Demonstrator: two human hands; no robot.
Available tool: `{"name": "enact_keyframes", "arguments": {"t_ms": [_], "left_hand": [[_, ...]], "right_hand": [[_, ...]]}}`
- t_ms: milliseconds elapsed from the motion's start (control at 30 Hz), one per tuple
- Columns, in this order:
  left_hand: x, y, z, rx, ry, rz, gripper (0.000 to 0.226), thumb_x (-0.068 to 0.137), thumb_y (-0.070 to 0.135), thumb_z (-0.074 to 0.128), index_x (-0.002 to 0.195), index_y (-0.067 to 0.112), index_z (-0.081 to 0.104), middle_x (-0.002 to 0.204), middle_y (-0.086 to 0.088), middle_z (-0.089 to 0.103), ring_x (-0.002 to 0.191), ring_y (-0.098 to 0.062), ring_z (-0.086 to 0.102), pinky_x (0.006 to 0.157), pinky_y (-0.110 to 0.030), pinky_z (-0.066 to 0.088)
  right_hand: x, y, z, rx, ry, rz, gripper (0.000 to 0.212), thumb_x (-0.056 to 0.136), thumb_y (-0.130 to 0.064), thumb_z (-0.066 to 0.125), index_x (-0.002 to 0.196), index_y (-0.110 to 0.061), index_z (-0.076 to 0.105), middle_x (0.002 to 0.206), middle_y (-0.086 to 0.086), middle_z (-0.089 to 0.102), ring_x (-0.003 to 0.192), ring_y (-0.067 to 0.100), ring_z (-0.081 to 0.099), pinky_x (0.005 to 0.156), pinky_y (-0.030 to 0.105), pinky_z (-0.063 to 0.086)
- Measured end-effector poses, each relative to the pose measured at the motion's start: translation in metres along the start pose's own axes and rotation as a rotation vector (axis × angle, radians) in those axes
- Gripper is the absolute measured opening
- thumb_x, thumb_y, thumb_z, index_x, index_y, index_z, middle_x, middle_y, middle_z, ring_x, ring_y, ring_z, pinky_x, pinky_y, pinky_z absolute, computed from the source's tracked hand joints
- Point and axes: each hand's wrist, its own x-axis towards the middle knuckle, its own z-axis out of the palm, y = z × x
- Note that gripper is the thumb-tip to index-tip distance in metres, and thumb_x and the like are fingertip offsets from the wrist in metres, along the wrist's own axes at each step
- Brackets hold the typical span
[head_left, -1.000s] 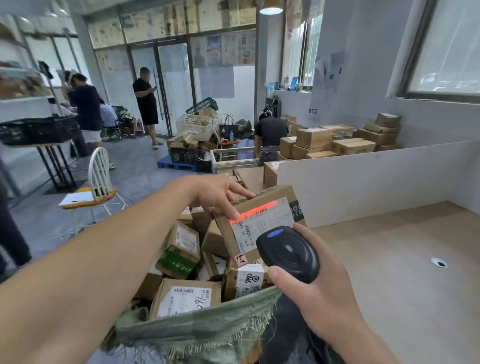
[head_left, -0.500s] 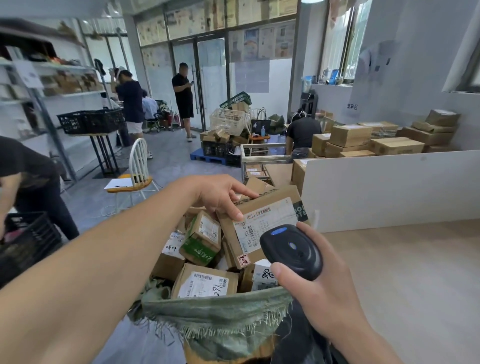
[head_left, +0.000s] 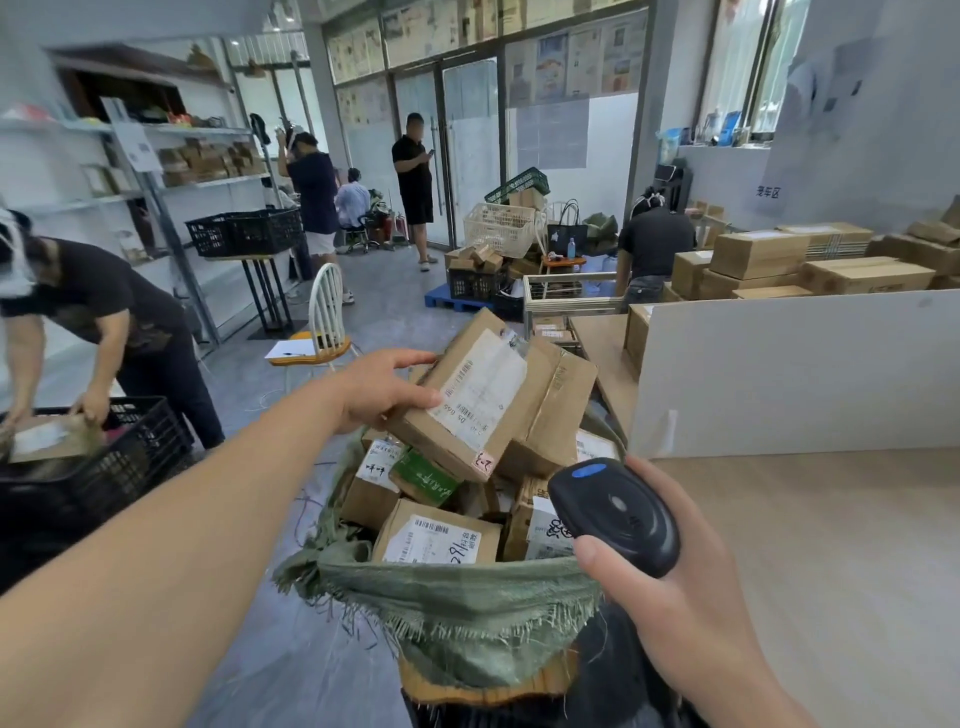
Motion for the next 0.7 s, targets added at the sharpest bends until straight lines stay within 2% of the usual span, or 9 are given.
{"name": "enact_keyframes", "arguments": {"t_ms": [67,133,233,333,400,500,600,667,700], "left_hand": [[0.005,-0.019,-0.009,-0.137,0.116,-0.012,0.060,0.090,0.010,0.073,0.142,0.030,0.052,0.112,0.001,0.067,0.096,-0.029,0.071,0.074,-0.045,0.060],[0.012,-0.035,-0.022,-0.249,0.213,-0.031,0.056,0.092,0.015,0.071,0.143,0.032,0.053,0.112,-0.005,0.072,0.093,-0.031,0.070,0.073,-0.045,0.059],[0.026,-0.050,-0.047,-0.335,0.323,-0.079,0.044,0.094,0.018,0.068,0.134,0.035,0.060,0.109,-0.006,0.074,0.093,-0.029,0.069,0.072,-0.043,0.058],[0.047,-0.061,-0.070,-0.343,0.364,-0.111,0.034,0.094,0.017,0.067,0.124,0.033,0.065,0.101,-0.005,0.073,0.083,-0.026,0.067,0.070,-0.037,0.055],[0.065,-0.069,-0.085,-0.323,0.367,-0.138,0.028,0.093,0.015,0.068,0.117,0.030,0.066,0.094,-0.004,0.073,0.075,-0.023,0.066,0.066,-0.032,0.053],[0.093,-0.084,-0.108,-0.297,0.356,-0.210,0.020,0.090,0.017,0.071,0.110,0.023,0.069,0.090,-0.007,0.073,0.073,-0.024,0.067,0.066,-0.033,0.054],[0.115,-0.103,-0.125,-0.319,0.351,-0.304,0.025,0.085,0.022,0.075,0.108,0.014,0.067,0.096,-0.016,0.073,0.089,-0.034,0.070,0.088,-0.054,0.057],[0.127,-0.116,-0.132,-0.314,0.319,-0.355,0.023,0.087,0.025,0.073,0.105,0.013,0.064,0.092,-0.019,0.072,0.091,-0.037,0.070,0.091,-0.055,0.054],[0.132,-0.121,-0.134,-0.315,0.302,-0.372,0.022,0.088,0.025,0.071,0.105,0.015,0.063,0.089,-0.018,0.072,0.088,-0.036,0.069,0.090,-0.051,0.054]], "right_hand": [[0.001,0.005,0.005,0.010,-0.001,0.013,0.081,0.058,-0.037,0.095,0.127,-0.049,0.055,0.115,-0.026,0.069,0.106,0.000,0.068,0.088,0.020,0.055],[0.005,0.007,0.011,0.016,0.003,0.023,0.086,0.049,-0.044,0.090,0.129,-0.048,0.056,0.117,-0.024,0.069,0.109,0.007,0.068,0.086,0.026,0.058],[0.019,0.008,0.024,0.014,0.004,0.011,0.082,0.057,-0.030,0.098,0.127,-0.047,0.057,0.116,-0.016,0.072,0.112,0.013,0.067,0.086,0.025,0.055],[0.038,0.008,0.045,0.020,0.016,0.017,0.087,0.044,-0.048,0.090,0.126,-0.047,0.060,0.117,-0.012,0.073,0.100,0.027,0.072,0.087,0.049,0.062],[0.053,0.006,0.063,0.035,0.047,0.022,0.083,0.044,-0.052,0.084,0.123,-0.051,0.061,0.115,-0.012,0.074,0.096,0.028,0.073,0.089,0.053,0.061],[0.077,0.005,0.091,0.061,0.083,0.029,0.078,0.044,-0.051,0.084,0.119,-0.054,0.062,0.111,-0.012,0.075,0.094,0.028,0.074,0.089,0.056,0.060],[0.096,0.007,0.118,0.052,0.093,0.042,0.074,0.056,-0.040,0.093,0.122,-0.054,0.061,0.112,-0.012,0.075,0.098,0.026,0.074,0.092,0.058,0.058],[0.104,0.009,0.133,0.046,0.103,0.062,0.072,0.068,-0.020,0.094,0.123,-0.051,0.060,0.111,-0.020,0.073,0.098,0.015,0.073,0.093,0.052,0.058],[0.108,0.010,0.140,0.043,0.101,0.058,0.073,0.068,-0.018,0.094,0.125,-0.048,0.060,0.111,-0.026,0.071,0.098,0.007,0.072,0.092,0.043,0.059]]}}
